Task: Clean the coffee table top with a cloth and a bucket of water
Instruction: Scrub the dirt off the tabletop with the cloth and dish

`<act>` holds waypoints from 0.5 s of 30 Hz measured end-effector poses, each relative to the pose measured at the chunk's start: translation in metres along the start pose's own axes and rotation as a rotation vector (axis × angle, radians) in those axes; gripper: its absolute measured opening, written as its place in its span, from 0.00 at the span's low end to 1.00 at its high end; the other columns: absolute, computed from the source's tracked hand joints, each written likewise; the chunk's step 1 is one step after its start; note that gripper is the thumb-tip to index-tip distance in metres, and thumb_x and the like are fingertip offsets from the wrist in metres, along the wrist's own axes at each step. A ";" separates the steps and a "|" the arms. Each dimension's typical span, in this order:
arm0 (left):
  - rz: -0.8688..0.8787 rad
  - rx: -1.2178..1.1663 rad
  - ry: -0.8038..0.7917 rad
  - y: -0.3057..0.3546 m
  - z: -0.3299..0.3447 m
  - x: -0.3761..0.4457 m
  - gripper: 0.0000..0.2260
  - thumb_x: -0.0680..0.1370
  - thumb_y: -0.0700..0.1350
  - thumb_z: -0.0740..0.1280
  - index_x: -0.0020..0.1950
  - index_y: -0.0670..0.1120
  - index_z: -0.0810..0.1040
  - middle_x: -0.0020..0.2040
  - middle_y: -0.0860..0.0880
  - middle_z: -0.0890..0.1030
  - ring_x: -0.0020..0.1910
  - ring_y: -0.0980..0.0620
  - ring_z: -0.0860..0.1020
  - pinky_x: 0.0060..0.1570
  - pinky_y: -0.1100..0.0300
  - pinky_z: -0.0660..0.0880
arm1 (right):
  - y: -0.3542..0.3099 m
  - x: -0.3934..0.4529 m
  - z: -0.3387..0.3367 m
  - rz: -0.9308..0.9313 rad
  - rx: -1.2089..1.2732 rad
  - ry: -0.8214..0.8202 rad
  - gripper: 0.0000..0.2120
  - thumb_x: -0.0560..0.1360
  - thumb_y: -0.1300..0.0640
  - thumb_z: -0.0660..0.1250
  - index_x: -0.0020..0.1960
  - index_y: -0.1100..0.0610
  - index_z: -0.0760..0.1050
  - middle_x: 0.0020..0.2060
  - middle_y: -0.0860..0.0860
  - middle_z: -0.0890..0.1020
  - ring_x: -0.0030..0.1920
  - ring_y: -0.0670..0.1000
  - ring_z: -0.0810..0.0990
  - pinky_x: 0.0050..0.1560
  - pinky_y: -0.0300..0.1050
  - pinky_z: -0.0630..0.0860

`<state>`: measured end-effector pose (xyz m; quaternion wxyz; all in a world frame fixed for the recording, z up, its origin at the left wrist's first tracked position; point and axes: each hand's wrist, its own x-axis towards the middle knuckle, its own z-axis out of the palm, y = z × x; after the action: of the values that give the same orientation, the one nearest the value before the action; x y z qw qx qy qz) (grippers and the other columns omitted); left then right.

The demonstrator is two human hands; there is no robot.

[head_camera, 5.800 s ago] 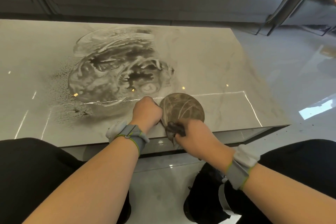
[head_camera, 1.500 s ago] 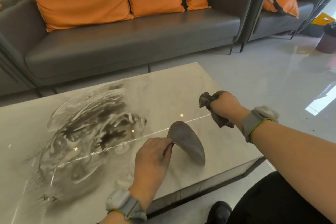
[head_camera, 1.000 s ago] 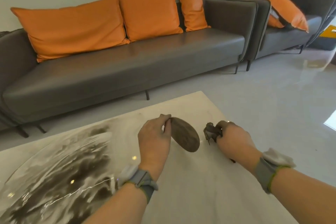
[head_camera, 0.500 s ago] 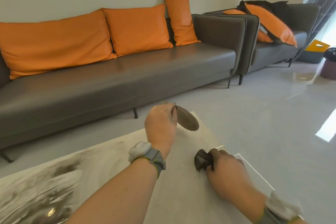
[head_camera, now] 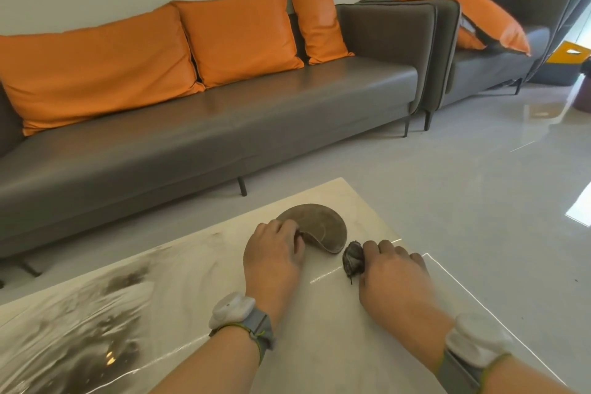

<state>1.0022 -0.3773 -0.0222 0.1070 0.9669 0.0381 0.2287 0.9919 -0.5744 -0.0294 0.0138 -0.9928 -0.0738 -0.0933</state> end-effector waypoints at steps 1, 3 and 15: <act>0.017 0.037 -0.018 -0.002 -0.001 -0.004 0.06 0.78 0.53 0.61 0.46 0.53 0.76 0.41 0.55 0.76 0.42 0.51 0.72 0.39 0.56 0.73 | -0.001 -0.001 0.002 0.005 0.009 0.014 0.13 0.59 0.56 0.74 0.40 0.54 0.75 0.32 0.52 0.77 0.32 0.57 0.77 0.35 0.48 0.66; 0.041 0.074 -0.038 -0.004 -0.002 -0.010 0.08 0.78 0.53 0.60 0.43 0.53 0.74 0.38 0.54 0.76 0.39 0.51 0.72 0.38 0.56 0.71 | -0.002 -0.003 0.004 0.006 0.010 0.032 0.13 0.57 0.57 0.75 0.39 0.55 0.75 0.31 0.53 0.76 0.30 0.58 0.76 0.34 0.48 0.67; 0.103 0.045 -0.137 0.024 0.010 -0.004 0.08 0.76 0.50 0.65 0.37 0.51 0.75 0.33 0.54 0.75 0.36 0.52 0.72 0.31 0.59 0.65 | -0.005 -0.002 0.007 0.004 -0.006 0.062 0.13 0.55 0.59 0.75 0.38 0.56 0.75 0.30 0.53 0.75 0.29 0.58 0.75 0.34 0.48 0.68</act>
<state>1.0037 -0.4031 -0.0275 0.0759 0.9830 -0.0139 0.1664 0.9907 -0.5699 -0.0368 0.0135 -0.9896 -0.0708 -0.1241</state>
